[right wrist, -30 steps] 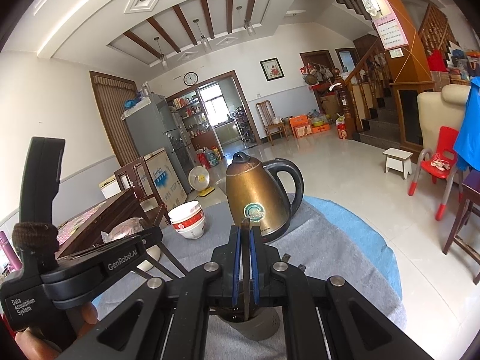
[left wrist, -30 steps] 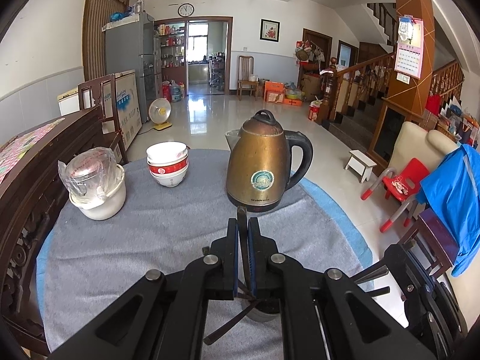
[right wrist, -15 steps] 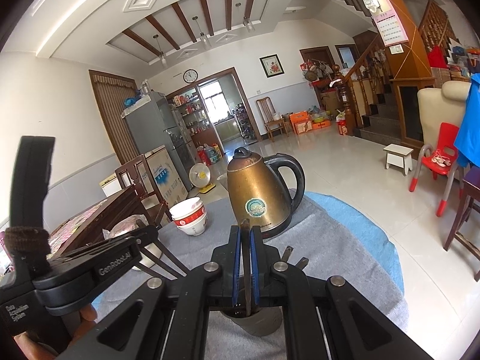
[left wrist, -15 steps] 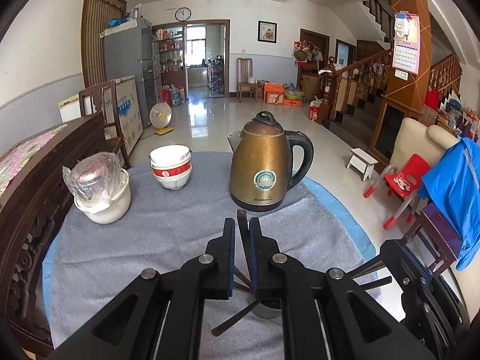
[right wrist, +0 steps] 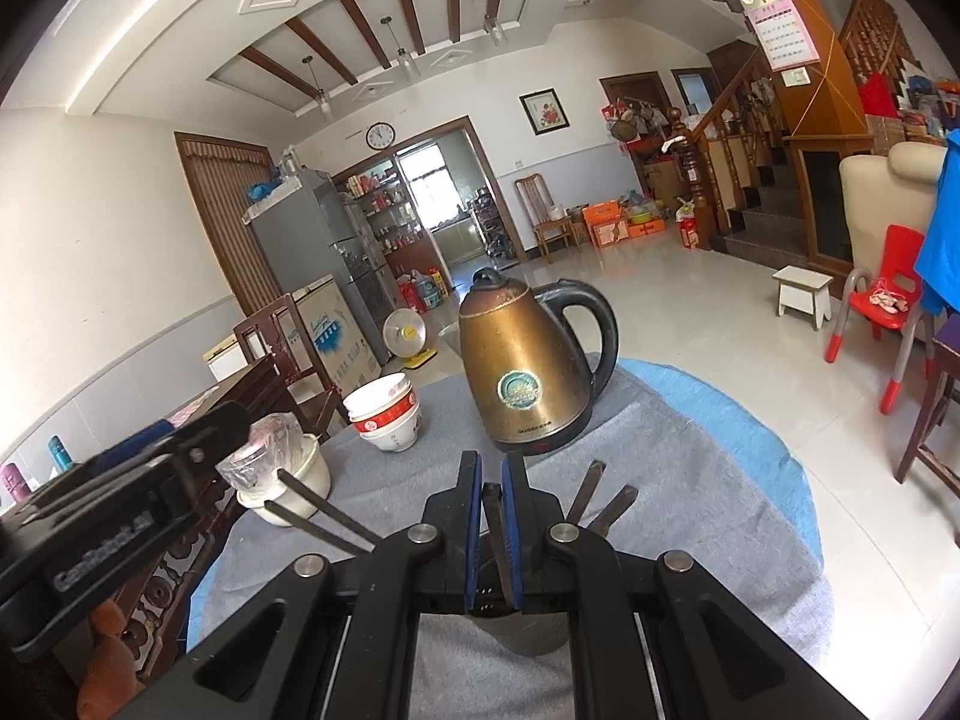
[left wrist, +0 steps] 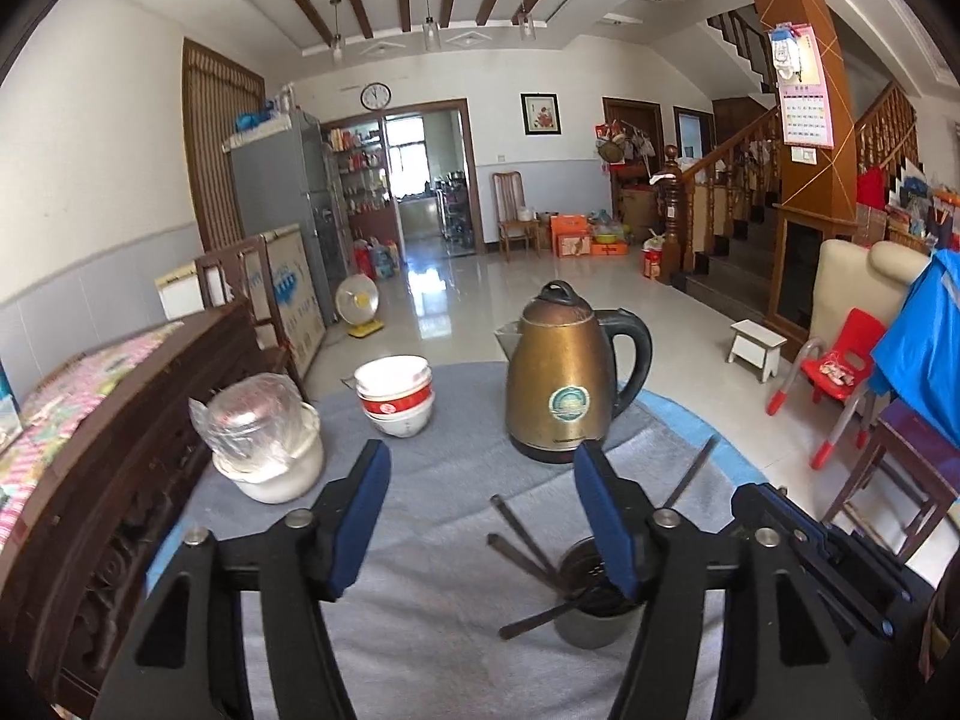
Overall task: Organize utensils
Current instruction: 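Open both tools to release the chopsticks into the holder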
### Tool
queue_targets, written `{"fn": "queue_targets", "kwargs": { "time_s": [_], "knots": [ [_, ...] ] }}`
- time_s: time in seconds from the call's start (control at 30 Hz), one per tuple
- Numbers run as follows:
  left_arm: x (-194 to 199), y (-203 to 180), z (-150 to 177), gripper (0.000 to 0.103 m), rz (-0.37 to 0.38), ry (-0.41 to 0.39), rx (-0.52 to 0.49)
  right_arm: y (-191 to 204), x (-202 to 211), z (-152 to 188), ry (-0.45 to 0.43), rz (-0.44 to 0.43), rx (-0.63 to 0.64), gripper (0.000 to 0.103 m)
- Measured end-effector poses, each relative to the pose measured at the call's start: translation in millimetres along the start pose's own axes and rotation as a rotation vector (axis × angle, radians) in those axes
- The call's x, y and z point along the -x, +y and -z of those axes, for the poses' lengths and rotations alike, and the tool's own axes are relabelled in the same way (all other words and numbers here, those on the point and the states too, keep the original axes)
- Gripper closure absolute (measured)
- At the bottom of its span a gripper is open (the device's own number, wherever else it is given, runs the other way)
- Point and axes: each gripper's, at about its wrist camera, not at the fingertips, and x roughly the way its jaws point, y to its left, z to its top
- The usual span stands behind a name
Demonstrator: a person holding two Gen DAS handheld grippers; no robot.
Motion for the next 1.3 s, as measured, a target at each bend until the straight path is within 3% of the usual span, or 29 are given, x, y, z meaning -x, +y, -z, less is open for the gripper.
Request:
{"fn": "queue_targets", "kwargs": {
  "time_s": [0.1,0.3,0.4,0.43,0.47,0.5,0.67,0.93,1.3],
  "knots": [
    [12,6,3,0.028,-0.032,-0.018,-0.018,1,2,2,0.009,-0.003,-0.004,0.094],
    [25,23,16,0.023,-0.042,-0.007,-0.015,2,5,6,0.018,-0.015,-0.008,0.093],
    [23,33,28,0.023,-0.038,0.037,-0.001,0,9,8,0.022,-0.028,-0.035,0.074],
    [23,36,32,0.023,-0.039,0.051,0.002,-2,12,9,0.018,-0.03,-0.048,0.061],
    [22,38,35,0.023,-0.043,0.061,0.005,-3,15,10,0.01,-0.03,-0.058,0.04],
    [21,40,38,0.023,-0.045,0.072,0.009,-4,18,10,-0.002,-0.033,-0.063,0.037],
    [24,50,50,0.023,-0.055,0.097,0.027,-3,38,11,-0.056,-0.013,-0.049,0.037],
    [30,62,67,0.023,-0.063,0.133,0.053,3,63,16,-0.073,-0.017,-0.026,0.037],
    [43,67,98,0.022,-0.065,0.196,0.072,6,81,56,0.01,-0.007,0.038,0.037]
  ]
}}
